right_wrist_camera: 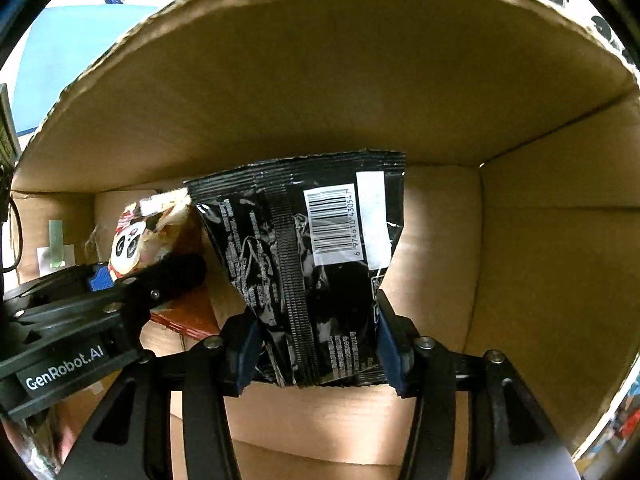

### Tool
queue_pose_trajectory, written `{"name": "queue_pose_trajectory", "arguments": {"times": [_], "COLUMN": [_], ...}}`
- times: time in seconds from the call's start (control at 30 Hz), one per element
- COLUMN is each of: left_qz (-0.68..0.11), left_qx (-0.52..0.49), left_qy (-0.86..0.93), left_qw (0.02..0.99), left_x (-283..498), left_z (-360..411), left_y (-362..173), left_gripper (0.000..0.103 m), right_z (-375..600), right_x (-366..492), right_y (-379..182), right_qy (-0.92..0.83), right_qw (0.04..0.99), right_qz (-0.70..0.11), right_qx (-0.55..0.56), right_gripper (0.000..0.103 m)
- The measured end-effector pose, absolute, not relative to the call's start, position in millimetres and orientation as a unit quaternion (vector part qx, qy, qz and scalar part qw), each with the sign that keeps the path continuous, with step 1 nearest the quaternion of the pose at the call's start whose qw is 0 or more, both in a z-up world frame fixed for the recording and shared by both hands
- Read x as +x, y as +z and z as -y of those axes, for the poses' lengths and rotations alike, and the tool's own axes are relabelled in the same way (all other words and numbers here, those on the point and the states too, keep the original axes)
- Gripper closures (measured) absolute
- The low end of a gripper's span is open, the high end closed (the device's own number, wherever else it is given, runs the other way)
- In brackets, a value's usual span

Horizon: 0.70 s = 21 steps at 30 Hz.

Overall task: Organize snacks
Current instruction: 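Lower both bags into the box and open both tools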

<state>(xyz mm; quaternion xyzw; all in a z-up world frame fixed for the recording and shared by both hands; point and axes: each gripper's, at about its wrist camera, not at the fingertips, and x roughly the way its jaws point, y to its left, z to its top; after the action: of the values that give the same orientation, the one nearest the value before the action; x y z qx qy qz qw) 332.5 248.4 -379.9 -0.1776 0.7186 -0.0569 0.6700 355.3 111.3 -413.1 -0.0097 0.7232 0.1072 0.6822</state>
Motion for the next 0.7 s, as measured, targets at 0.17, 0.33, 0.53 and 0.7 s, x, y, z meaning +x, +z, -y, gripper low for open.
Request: {"name": "queue_pose_trajectory", "arguments": {"times": [0.17,0.33,0.53,0.7], "left_qz": [-0.716,-0.708,-0.697,-0.669], "left_qx": [-0.165,-0.139,-0.122,-0.109], "left_qy": [-0.048,-0.033,-0.009,0.014], "left_qw": [0.677,0.691,0.706,0.735], "left_x": [328,314,284,277], "left_z": [-251,-251,-248,-260], "left_y": [-366,-346,-334,-331], "left_gripper": [0.049,0.026,0.007,0.004], "right_z": [-107,-106,-103,-102], "right_x": [345,336,311,284], "right_y": [-409,-394,-371,-349], "right_qy": [0.105,0.101,0.105,0.122], "right_qw": [0.679,0.686,0.687,0.693], "right_qz": [-0.727,-0.72,-0.718,-0.708], "right_qx": [-0.008,-0.023,-0.038,-0.058], "right_gripper": [0.029,0.029,0.015,0.004]}}
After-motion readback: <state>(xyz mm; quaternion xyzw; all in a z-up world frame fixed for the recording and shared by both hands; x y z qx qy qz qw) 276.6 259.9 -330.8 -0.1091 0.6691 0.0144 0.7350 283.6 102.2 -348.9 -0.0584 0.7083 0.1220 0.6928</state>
